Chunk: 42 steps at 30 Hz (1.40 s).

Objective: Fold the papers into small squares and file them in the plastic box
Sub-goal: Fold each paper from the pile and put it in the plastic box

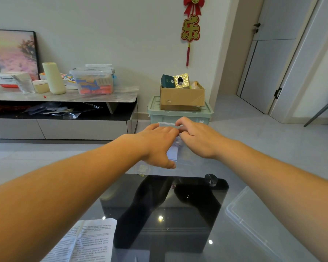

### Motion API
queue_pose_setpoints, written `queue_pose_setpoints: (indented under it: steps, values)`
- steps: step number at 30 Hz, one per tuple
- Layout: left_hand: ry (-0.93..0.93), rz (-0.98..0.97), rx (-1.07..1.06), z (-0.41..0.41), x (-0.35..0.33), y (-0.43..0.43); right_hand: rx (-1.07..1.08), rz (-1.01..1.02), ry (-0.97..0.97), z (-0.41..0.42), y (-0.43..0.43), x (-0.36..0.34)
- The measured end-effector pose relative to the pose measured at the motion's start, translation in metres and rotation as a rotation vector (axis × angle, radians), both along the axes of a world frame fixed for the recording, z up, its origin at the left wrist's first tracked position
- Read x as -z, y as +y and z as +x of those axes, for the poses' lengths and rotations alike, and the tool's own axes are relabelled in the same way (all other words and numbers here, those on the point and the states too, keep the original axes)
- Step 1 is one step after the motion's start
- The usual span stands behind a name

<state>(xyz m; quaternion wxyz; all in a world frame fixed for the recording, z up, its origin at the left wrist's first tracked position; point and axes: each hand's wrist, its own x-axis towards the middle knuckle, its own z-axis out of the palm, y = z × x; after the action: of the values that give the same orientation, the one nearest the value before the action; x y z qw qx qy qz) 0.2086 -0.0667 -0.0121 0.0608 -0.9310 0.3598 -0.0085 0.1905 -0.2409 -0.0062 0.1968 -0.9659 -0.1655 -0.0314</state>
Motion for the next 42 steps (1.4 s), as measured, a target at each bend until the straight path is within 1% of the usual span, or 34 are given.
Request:
queue_pose_setpoints:
  steps: [4, 8, 11, 13, 15, 16, 18, 20, 22, 27, 30, 31, 33, 34, 36, 39, 42]
  values:
    - [-0.012, -0.057, -0.015, 0.001, -0.001, 0.0, -0.028, -0.021, 0.054, 0.006, 0.008, -0.002]
    - [0.018, -0.098, -0.045, 0.001, 0.0, 0.002, 0.011, -0.036, 0.115, 0.012, 0.012, -0.004]
    - [0.048, -0.126, -0.031, 0.001, 0.001, 0.005, 0.046, -0.064, 0.171, 0.017, 0.011, -0.005]
    - [0.011, -0.153, -0.004, -0.002, 0.003, 0.009, 0.032, 0.035, 0.178, 0.016, 0.009, -0.005]
    - [-0.078, -0.107, 0.006, -0.006, 0.006, 0.013, 0.006, 0.186, 0.133, 0.011, 0.005, -0.006]
    - [-0.105, -0.084, 0.001, -0.009, 0.008, 0.014, -0.009, 0.208, 0.097, 0.009, 0.003, -0.007]
    - [-0.11, -0.082, -0.027, -0.012, 0.01, 0.016, -0.057, 0.102, 0.051, 0.001, -0.001, -0.006]
    - [-0.096, -0.105, -0.051, -0.015, 0.01, 0.016, -0.114, -0.052, 0.042, -0.006, -0.003, -0.003]
    - [-0.065, -0.1, -0.069, -0.017, 0.004, 0.013, -0.13, -0.146, 0.038, -0.007, -0.006, 0.003]
    - [0.08, 0.037, -0.155, -0.016, -0.018, -0.003, -0.142, -0.327, 0.039, -0.002, -0.009, 0.006]
    - [0.176, 0.055, -0.187, -0.012, -0.023, -0.011, -0.154, -0.348, 0.063, -0.004, -0.008, 0.003]
    - [0.197, 0.045, -0.194, -0.011, -0.022, -0.012, -0.154, -0.32, 0.06, -0.004, -0.009, 0.003]
    - [0.228, -0.005, -0.195, -0.011, -0.019, -0.01, -0.139, -0.187, 0.049, -0.005, -0.012, 0.004]
    - [0.22, -0.035, -0.186, -0.01, -0.016, -0.007, -0.138, -0.124, 0.037, -0.006, -0.014, 0.005]
    - [0.121, -0.056, -0.142, -0.011, -0.008, 0.003, -0.165, -0.075, 0.0, -0.009, -0.017, 0.003]
    - [-0.034, -0.017, -0.092, -0.018, 0.001, 0.019, -0.203, -0.11, 0.01, -0.012, -0.016, 0.002]
    - [-0.066, -0.024, -0.099, -0.02, 0.001, 0.024, -0.19, -0.188, 0.063, -0.01, -0.015, 0.002]
